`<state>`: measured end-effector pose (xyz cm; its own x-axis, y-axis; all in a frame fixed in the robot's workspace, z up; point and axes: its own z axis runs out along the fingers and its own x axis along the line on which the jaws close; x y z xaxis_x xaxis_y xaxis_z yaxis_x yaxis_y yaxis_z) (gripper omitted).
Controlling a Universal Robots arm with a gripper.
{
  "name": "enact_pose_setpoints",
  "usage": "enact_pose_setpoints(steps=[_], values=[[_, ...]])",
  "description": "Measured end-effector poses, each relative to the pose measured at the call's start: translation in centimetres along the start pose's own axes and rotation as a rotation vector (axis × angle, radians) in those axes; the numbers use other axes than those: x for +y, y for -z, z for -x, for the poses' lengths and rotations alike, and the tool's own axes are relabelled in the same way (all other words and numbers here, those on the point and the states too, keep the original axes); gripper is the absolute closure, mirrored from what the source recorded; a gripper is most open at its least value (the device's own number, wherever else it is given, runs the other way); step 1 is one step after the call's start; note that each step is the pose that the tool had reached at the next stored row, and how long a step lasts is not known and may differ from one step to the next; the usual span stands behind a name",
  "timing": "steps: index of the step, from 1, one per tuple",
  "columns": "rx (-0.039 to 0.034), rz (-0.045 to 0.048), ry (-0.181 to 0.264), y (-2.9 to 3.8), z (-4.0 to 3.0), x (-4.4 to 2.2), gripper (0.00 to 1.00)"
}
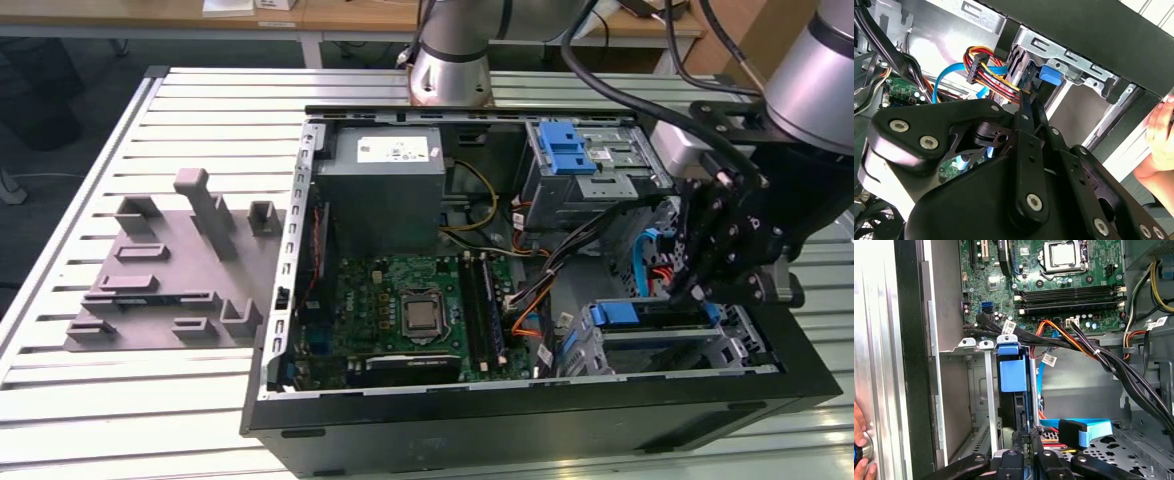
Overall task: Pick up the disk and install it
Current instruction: 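Insert the first disk wire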
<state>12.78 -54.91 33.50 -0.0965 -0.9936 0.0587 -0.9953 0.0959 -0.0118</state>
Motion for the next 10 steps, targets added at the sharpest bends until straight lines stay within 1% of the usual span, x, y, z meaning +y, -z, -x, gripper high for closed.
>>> enact_pose_setpoints(steps=[10], values=[[0.0003,0.0018,0.000,-0.23,-0.01,-0.01,0.82]])
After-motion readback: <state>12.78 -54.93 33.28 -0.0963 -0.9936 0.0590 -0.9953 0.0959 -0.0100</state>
